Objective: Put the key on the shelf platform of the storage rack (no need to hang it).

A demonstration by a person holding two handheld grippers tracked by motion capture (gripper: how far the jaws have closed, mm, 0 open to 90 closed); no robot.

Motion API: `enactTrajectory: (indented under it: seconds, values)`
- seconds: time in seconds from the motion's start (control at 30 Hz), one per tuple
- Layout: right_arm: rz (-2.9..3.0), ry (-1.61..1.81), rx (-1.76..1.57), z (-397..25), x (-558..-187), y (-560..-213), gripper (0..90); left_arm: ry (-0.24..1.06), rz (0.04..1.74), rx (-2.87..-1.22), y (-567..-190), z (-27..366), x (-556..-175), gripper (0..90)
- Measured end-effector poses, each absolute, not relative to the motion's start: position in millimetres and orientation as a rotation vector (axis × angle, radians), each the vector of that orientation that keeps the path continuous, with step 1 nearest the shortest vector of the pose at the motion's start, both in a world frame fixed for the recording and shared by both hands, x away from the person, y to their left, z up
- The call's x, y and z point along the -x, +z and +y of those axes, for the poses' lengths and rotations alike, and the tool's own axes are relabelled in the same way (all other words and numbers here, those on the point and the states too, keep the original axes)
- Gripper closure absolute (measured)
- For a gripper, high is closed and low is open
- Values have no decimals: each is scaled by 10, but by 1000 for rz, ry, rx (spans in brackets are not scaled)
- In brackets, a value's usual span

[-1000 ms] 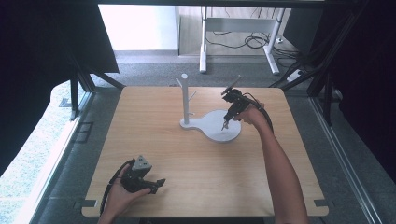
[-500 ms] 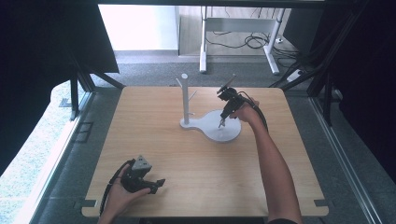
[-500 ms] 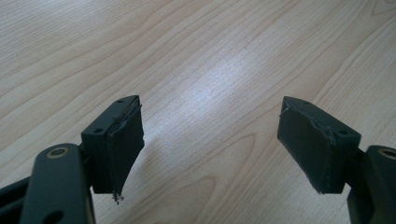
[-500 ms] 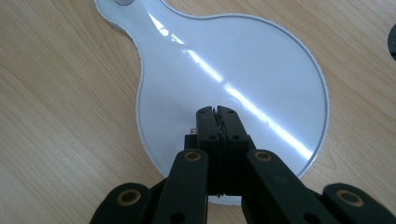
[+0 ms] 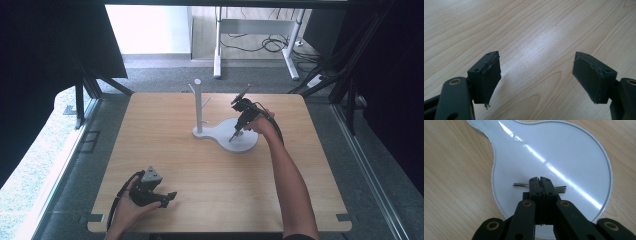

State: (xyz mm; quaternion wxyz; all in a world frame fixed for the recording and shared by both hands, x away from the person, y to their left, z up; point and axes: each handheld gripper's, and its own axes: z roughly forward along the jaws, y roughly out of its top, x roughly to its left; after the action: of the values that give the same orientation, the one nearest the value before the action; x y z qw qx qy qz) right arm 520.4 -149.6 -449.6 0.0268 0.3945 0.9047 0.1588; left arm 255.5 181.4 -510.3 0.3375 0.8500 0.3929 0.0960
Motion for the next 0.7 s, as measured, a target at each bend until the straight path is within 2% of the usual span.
enactTrajectory:
  seconds: [0.37, 0.7]
  values:
    - [2782, 494, -1240, -1511, -5209, -4617, 883, 252, 1021, -2223, -5109, 1804, -2554, 229]
    - [2748, 528, -1212, -1543, -5142, -4515, 732, 250, 1020, -2230, -5128, 1786, -2559, 229]
